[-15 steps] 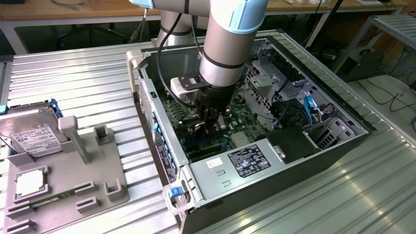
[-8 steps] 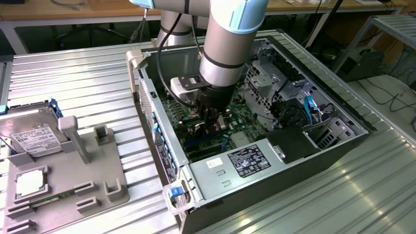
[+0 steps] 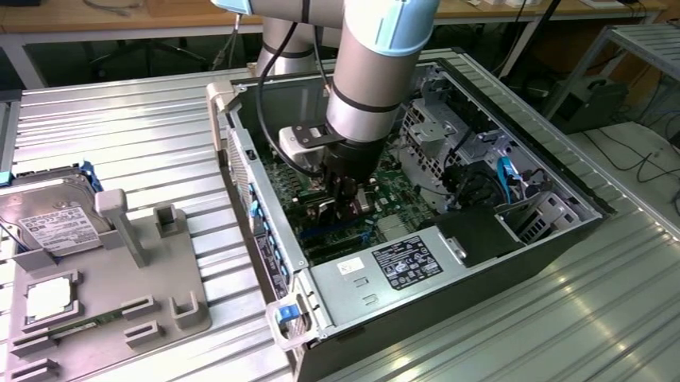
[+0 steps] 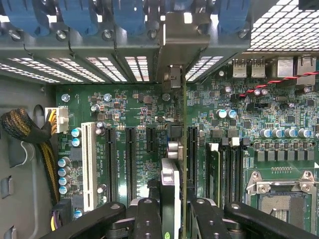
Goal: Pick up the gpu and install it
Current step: 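Insert the gpu into the slot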
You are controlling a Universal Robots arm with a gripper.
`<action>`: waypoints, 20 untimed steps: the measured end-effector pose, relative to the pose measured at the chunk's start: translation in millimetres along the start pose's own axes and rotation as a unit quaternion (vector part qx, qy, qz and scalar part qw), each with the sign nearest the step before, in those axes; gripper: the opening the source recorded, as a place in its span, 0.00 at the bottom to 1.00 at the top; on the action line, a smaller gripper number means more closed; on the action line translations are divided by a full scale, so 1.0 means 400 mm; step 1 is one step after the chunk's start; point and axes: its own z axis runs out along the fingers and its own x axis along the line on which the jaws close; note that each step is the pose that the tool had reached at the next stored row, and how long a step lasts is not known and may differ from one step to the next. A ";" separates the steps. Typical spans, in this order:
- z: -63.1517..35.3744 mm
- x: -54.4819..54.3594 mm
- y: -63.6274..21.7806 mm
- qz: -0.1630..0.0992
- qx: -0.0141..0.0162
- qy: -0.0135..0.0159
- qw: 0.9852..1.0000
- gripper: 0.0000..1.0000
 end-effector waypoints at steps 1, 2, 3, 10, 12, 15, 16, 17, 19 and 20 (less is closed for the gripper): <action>0.001 0.000 0.000 0.000 0.000 0.000 1.000 0.28; 0.003 0.000 0.000 0.000 0.000 0.000 1.000 0.28; 0.006 0.000 0.000 0.000 0.000 0.000 1.000 0.28; 0.010 0.000 0.000 0.000 0.000 0.000 1.000 0.28; 0.010 0.000 0.000 0.000 0.000 0.000 1.000 0.28; 0.010 0.000 0.001 0.000 0.000 0.000 1.000 0.28; 0.010 0.000 0.001 0.000 0.000 0.000 1.000 0.28; 0.010 0.000 0.002 0.000 0.000 0.000 1.000 0.28; 0.010 0.000 0.004 0.000 0.002 0.000 1.000 0.28; 0.010 0.000 0.004 0.000 0.002 0.000 1.000 0.28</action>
